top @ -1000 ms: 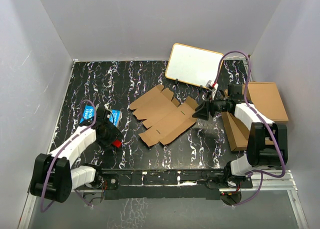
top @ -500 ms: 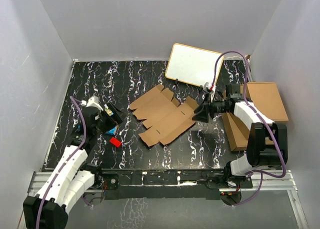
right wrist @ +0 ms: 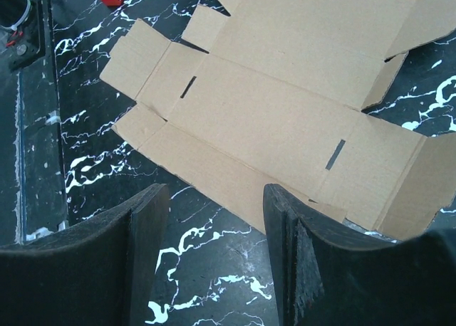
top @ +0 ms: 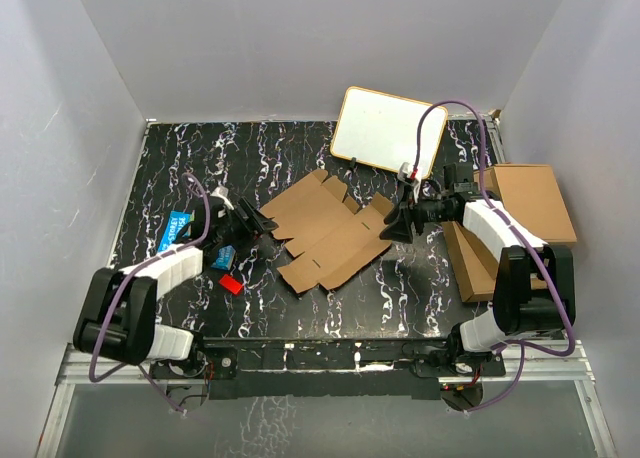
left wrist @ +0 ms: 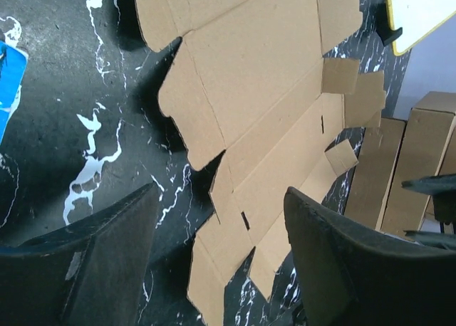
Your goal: Fold the paper box
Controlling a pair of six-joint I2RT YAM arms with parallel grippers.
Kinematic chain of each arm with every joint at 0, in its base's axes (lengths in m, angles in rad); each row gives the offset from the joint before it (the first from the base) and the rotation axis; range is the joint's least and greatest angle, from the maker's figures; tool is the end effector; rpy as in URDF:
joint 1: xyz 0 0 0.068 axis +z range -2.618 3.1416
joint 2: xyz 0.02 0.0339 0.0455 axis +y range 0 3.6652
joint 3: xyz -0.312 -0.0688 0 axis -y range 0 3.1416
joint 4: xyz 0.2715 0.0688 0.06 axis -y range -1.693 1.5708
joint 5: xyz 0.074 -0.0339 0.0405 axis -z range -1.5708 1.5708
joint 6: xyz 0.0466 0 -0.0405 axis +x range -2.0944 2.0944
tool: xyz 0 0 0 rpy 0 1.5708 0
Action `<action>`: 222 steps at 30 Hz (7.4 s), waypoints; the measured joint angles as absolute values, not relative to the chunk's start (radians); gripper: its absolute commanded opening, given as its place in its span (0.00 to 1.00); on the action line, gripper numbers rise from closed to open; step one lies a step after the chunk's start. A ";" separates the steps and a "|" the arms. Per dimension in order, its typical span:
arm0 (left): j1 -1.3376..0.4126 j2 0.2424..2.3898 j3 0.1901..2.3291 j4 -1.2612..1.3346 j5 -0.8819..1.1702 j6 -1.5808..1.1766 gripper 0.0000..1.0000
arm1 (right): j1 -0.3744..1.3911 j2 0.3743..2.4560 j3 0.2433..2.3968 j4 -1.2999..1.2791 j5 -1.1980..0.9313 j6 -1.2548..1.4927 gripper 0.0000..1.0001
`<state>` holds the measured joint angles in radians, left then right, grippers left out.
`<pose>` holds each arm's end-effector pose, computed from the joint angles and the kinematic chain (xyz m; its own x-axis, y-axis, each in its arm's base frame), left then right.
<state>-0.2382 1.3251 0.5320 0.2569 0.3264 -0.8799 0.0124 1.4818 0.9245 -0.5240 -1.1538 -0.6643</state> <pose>0.2675 -0.0803 0.2044 -0.6950 -0.5824 -0.4216 -0.0695 0.6380 -0.7669 0.2975 0.0463 0.2496 -0.4267 -0.2550 -0.8677 -0.8865 0.3079 0.3455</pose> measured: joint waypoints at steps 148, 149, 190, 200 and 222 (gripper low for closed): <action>-0.221 1.118 0.531 0.485 0.797 -0.175 0.00 | 0.157 1.713 1.227 -0.519 -1.211 -0.735 0.69; -0.222 1.087 0.525 0.482 0.780 -0.173 0.00 | 0.142 1.677 1.204 -0.522 -1.205 -0.736 0.69; -0.355 0.841 0.344 0.354 0.153 -0.789 0.00 | 0.159 1.566 0.619 0.276 -0.835 0.435 0.72; -0.403 0.841 0.344 0.322 0.016 -0.931 0.00 | 0.172 1.613 0.619 0.228 -0.785 0.584 0.71; -0.538 0.909 0.349 0.360 -0.071 -0.856 0.00 | 0.230 1.672 0.660 0.240 -0.731 0.640 0.14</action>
<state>-0.5381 0.9092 0.3492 0.3595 -0.0708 -0.8562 0.2298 1.6718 0.6598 0.2401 -0.7307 0.6399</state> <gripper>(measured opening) 0.010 0.168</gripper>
